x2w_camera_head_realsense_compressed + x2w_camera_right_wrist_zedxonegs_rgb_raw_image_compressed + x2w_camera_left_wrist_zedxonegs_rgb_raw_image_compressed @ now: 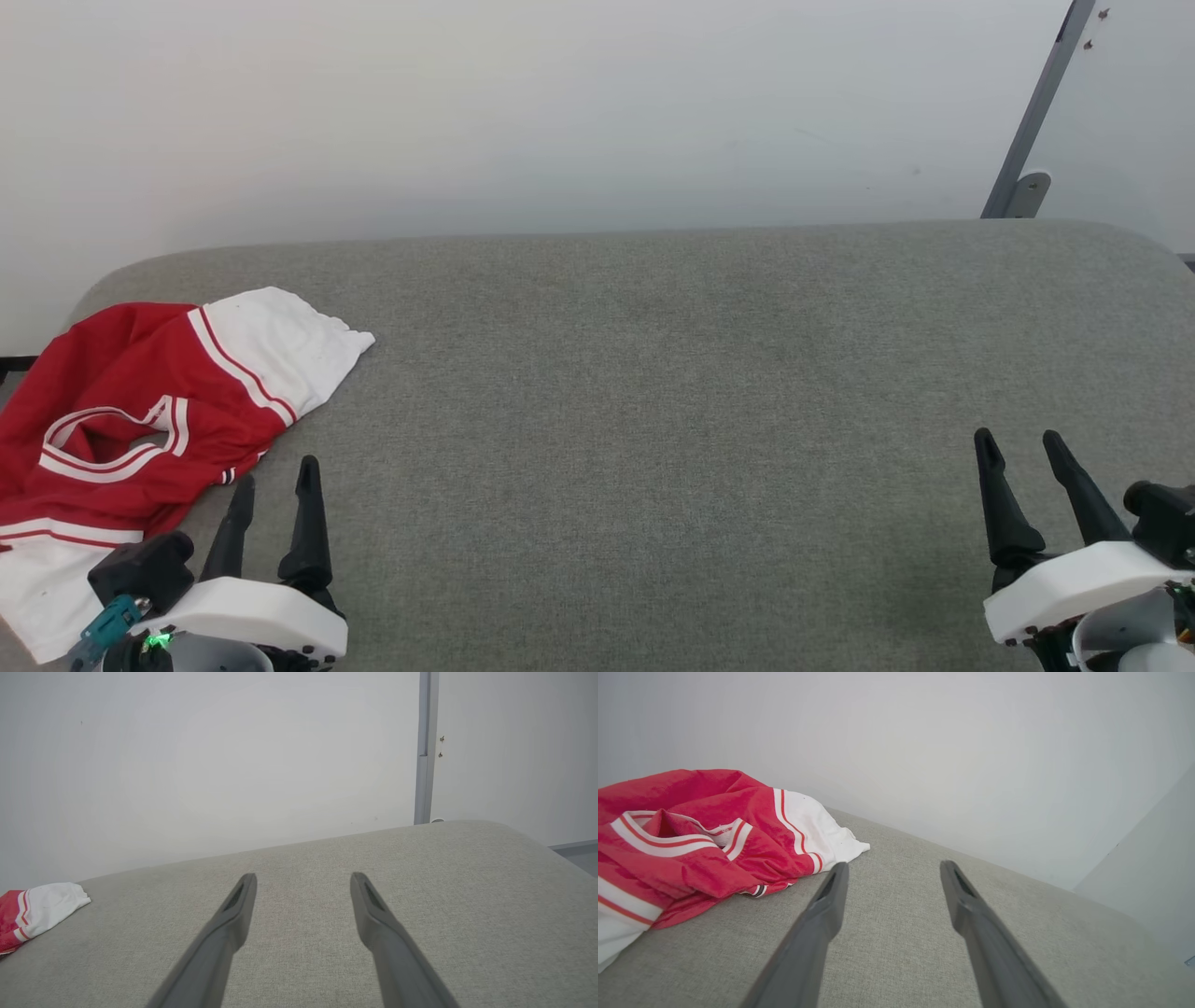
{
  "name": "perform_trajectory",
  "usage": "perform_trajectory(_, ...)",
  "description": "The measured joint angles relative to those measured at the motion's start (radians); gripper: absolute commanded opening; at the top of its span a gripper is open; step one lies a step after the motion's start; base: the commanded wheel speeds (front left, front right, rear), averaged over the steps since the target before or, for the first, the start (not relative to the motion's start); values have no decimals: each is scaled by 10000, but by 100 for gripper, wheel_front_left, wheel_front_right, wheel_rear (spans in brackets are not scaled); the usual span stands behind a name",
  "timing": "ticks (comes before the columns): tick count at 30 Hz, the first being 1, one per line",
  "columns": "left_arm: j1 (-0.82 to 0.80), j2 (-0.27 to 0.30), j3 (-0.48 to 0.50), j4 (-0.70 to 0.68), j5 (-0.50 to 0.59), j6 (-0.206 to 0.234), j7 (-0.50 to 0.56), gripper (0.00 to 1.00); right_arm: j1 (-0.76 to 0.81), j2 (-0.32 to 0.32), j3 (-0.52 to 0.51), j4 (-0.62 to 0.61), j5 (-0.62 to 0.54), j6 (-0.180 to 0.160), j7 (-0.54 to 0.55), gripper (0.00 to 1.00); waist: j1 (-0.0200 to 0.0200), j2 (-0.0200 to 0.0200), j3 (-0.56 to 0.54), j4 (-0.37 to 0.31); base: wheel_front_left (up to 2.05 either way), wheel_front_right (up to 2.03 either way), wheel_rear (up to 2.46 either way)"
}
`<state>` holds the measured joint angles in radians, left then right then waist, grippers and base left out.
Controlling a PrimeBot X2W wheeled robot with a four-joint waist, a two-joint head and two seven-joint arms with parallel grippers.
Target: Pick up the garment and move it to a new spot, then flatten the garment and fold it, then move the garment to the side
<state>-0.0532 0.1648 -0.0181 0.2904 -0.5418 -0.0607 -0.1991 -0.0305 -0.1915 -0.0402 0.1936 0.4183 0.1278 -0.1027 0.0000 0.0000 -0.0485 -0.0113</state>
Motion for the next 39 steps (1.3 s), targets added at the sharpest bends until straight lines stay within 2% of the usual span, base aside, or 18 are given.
perform_trajectory(26,13,12,-81,238,1615,-142,-510,100,49,-263,88,-188,-1875,2,-481,100,0,0,-110,-28,0,0,0)
perform_trajectory(39,24,13,-19,284,1898,-232,-619,100,51,-303,115,-176,-2351,4,-648,100,0,0,-147,-39,0,0,0)
